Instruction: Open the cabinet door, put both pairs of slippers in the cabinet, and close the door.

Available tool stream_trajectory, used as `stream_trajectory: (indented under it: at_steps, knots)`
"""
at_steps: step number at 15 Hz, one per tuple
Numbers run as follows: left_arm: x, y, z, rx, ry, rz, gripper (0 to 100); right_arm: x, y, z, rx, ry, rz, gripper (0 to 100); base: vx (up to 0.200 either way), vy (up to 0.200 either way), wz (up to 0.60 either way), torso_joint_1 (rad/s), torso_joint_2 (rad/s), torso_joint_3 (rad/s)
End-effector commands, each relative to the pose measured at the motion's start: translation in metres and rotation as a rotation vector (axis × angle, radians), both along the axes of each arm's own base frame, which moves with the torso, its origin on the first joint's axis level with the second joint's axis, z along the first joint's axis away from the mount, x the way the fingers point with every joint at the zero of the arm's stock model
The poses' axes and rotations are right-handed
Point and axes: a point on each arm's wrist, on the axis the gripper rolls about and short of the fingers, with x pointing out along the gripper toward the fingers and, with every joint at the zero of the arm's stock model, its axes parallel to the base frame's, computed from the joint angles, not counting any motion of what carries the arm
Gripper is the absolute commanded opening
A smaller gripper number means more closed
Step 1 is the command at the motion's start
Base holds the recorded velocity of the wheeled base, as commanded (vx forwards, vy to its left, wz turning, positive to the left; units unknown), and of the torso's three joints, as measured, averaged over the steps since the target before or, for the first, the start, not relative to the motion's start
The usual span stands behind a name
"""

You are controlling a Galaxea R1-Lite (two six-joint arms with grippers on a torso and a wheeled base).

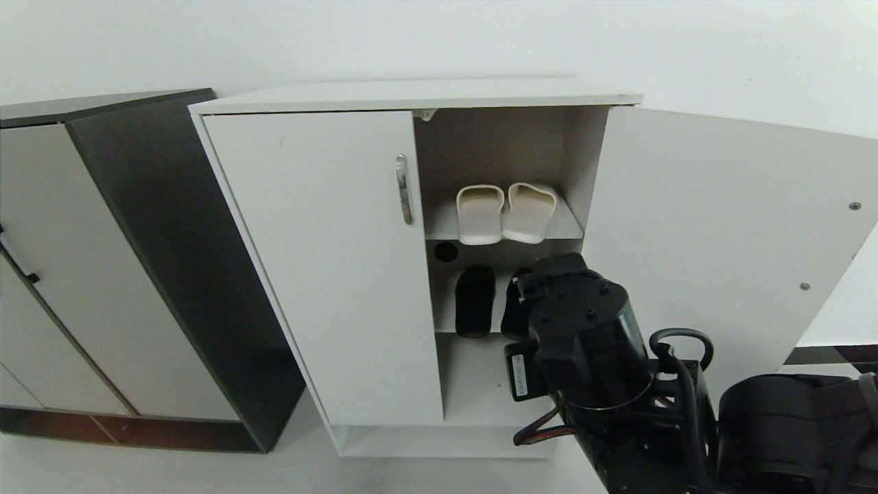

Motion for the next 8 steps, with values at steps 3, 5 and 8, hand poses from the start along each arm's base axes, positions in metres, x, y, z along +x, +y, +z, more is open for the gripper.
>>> stream_trajectory:
  at_steps: [3, 5, 8]
  knots:
    - [0.0001, 0.0, 0.0, 0.0, 0.001, 0.0, 0, -0.0021, -0.0032, -0.0034, -0.018, 0.005, 0.003, 0, -0.2, 0.0, 0.0, 0.002, 0.0, 0.001]
    - [-0.0001, 0.0, -0.0001, -0.002, 0.0, 0.0, 0, -0.0013, -0.0047, -0.006, -0.024, 0.009, 0.0, 0, 0.0, 0.0, 0.0, 0.0, 0.0, 0.0]
    - [0.0001, 0.0, 0.0, -0.002, 0.001, 0.0, 0, -0.0013, -0.0042, -0.0071, -0.021, 0.018, 0.017, 0, 0.0, 0.0, 0.0, 0.0, 0.0, 0.0]
